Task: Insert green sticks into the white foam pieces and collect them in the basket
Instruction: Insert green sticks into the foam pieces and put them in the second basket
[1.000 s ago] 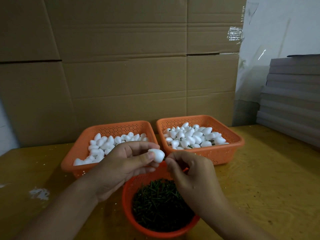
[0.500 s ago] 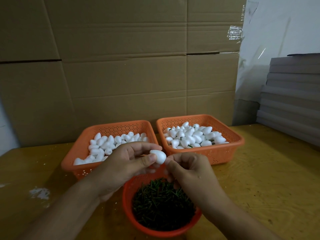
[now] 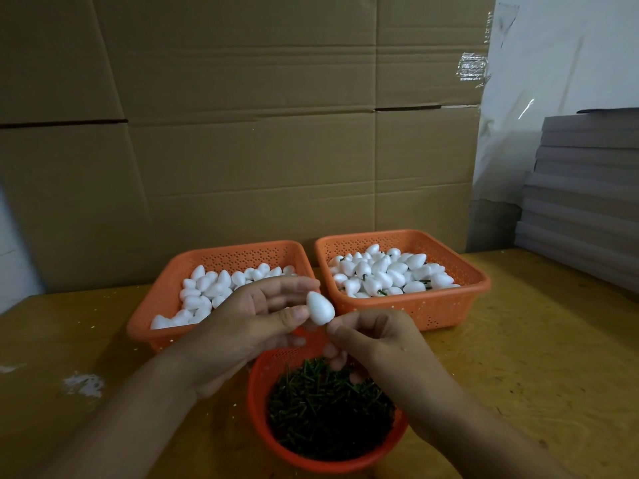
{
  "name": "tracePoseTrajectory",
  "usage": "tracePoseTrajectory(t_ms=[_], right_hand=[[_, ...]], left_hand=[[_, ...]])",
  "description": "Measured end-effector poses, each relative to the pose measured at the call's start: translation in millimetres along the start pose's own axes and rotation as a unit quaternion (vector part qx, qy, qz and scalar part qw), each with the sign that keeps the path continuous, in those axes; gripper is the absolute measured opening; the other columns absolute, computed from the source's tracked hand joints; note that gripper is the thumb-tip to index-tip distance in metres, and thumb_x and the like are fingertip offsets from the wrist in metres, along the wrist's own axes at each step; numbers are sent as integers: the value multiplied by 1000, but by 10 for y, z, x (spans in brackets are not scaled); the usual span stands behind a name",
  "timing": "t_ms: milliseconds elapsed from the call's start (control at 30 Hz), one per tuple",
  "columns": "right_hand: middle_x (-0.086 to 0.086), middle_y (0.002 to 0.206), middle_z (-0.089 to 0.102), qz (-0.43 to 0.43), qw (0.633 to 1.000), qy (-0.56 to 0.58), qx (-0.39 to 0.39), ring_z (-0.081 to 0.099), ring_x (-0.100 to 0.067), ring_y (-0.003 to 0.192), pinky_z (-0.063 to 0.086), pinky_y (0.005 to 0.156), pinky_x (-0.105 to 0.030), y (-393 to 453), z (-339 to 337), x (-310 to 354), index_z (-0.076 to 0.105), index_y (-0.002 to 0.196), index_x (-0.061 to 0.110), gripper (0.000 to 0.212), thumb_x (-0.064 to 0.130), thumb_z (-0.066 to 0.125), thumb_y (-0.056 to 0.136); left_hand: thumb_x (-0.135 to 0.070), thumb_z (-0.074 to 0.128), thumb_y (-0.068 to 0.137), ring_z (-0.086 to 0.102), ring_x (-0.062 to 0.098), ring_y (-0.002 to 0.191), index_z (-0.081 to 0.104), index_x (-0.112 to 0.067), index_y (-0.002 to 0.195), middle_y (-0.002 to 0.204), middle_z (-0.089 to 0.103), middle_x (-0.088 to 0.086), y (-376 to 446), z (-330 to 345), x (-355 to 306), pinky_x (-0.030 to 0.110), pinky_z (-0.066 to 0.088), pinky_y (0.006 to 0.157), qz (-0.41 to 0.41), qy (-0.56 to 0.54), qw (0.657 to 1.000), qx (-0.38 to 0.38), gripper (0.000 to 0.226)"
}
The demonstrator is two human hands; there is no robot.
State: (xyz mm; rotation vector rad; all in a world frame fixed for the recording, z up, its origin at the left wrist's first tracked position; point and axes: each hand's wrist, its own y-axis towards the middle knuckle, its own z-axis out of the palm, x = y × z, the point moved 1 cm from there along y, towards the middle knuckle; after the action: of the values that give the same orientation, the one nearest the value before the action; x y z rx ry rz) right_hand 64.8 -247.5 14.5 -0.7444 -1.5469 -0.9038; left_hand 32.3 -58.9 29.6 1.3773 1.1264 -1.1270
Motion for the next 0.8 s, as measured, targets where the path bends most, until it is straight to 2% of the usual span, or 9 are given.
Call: tracePoseTrajectory(t_ms=[67,167,367,500,633,800], right_hand=[[-4,67,69,-11,999,32,-30,61,-10,60,46,50,-20,0,8,-13,74,83,5,16,14,65,94],[-5,63,68,-40,997,15,-57,59,-10,57,45,50,-19,2,7,-28,74,81,4,14,12,69,91],[-3,61,68,-74,995,-56,-46,58,-9,55,44,52,-20,-16,27,-31,74,75,8,20,14,67,93],[-5,65,68,-40,999,1,-20,59,-13,60,45,51,-20,-26,19,-26,72,83,2,20,13,62,96],[-2,70,69,7,999,37,14,62,-9,62,45,52,-19,-25,5,-16,71,86,4,20,15,59,98],[-3,73,70,44,993,101,33,63,-9,63,45,52,-18,-32,30,-23,72,86,9,17,17,60,97]], left_hand=[[-24,69,84,70,25,111,72,-24,117,119,72,10,4,13,6,28,58,83,-4,-32,999,-15,34],[-30,76,82,70,25,110,74,-26,113,117,73,9,0,67,7,29,58,83,2,-33,999,-12,31],[-38,85,70,71,21,108,76,-30,104,113,75,5,5,140,46,26,58,82,20,-6,999,-31,36],[-33,82,74,71,24,109,76,-28,106,115,74,8,7,128,55,27,58,84,13,-31,999,-15,33],[-46,90,66,69,21,112,76,-28,108,119,73,6,4,115,37,28,58,87,17,-35,999,6,47],[-28,80,79,69,22,113,75,-24,110,120,72,8,-1,99,16,26,57,84,14,-51,998,16,32]])
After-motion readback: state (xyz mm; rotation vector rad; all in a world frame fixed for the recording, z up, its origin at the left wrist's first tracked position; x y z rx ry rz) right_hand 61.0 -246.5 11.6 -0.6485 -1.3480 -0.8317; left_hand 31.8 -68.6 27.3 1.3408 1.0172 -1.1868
